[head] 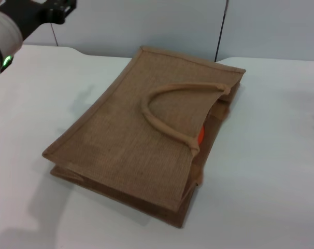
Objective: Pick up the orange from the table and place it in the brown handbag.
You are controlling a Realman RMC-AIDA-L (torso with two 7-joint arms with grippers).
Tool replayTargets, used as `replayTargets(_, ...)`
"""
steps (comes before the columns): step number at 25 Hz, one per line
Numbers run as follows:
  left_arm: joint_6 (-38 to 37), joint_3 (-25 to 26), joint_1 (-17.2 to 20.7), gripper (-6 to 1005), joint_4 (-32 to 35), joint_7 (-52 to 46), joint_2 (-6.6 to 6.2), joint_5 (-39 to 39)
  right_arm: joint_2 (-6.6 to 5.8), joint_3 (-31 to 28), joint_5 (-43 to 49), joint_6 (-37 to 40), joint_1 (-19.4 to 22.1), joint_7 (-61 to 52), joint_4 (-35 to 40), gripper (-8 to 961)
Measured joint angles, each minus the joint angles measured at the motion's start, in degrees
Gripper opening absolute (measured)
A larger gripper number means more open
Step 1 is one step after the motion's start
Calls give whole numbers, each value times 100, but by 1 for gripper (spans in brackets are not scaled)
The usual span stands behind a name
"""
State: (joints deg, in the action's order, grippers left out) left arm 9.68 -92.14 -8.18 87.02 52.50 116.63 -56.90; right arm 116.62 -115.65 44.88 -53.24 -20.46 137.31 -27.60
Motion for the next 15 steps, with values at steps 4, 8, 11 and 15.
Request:
replayTargets(4,-1301,-476,152,651,-508,0,-7,-266,-22,-476,-600,-746,88,586,596,858)
replayTargets(8,-2195,-950,201,651,-917,-15,-23,-290,-24,-938,-845,-1603,34,1409,1501,857)
replayTargets(11,-2994,-1359,182,650,-1333,-220,-27,-275,-25,-1025,-865,-1865,-22,1757,1905,857)
replayTargets(15,-3698,-1753,113,649,-1865,-769,-34,-185,-26,-1055,-872,-1899,-107,2046,2281,857)
